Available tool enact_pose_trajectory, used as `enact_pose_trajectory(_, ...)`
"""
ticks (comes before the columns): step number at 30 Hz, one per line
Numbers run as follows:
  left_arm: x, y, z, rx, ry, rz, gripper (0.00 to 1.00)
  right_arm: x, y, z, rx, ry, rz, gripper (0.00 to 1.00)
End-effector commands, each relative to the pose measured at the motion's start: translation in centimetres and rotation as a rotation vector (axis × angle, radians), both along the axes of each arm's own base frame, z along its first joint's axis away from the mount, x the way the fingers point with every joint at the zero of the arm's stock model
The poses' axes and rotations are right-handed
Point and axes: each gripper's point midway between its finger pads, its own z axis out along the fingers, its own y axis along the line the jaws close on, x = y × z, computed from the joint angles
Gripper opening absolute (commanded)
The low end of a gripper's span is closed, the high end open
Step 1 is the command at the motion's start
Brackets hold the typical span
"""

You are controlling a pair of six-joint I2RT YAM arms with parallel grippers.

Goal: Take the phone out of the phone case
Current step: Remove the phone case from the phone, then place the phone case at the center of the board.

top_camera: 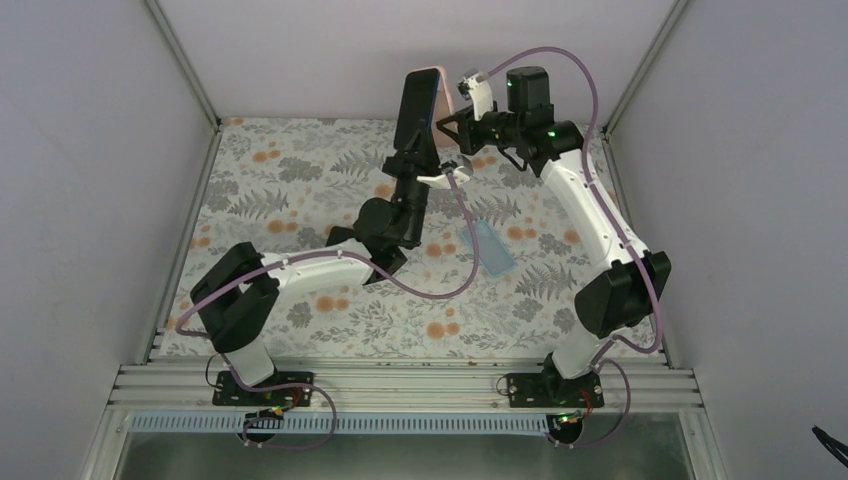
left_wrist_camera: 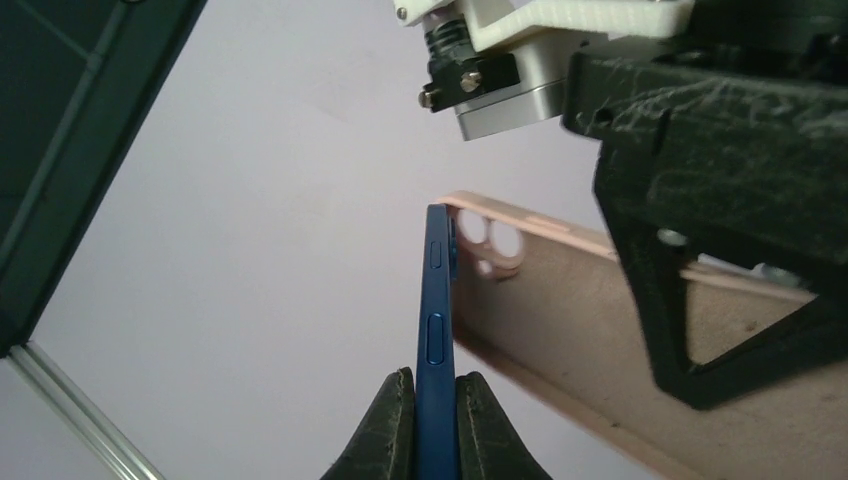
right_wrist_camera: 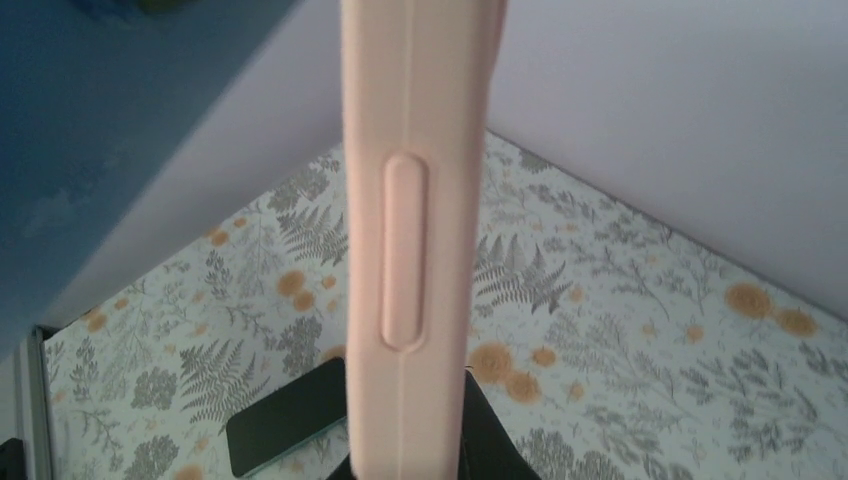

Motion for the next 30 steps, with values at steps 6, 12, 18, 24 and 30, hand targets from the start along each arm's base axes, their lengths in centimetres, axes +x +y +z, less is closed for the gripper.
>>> enact_pose_trajectory(6,-3.1,2.7,1.1,-0.070,-0.025,-0.019,0.02,-0.3,-1.8,-4.2,-0.068,0.117,-0.020,0.03)
enact_pose_trajectory(12,-4.1,2.9,-4.2,0.030,0.093,-0.033,0.02,0.9,-4.6,-5.4,-0.115,0.134,-0.077,0.03)
enact_pose_trajectory(18,-5.3,4.0,-13.8,0.268,0.222,-0.035,0.02,-1.4,-6.0,-11.8,-0.254,0.320,0.001,0.03)
enact_pose_trajectory(24,-6.7,5.3,-21.7,0.477,0.303,-0.050,0.02,-6.2,-6.3,-18.7,-0.301,0.495,0.100,0.03)
enact_pose_trajectory(30,-7.5,5.5,-27.3,0.610,0.368,-0.067,0.02,-11.9,-6.2,-25.0,-0.347,0.723,0.213,0.04)
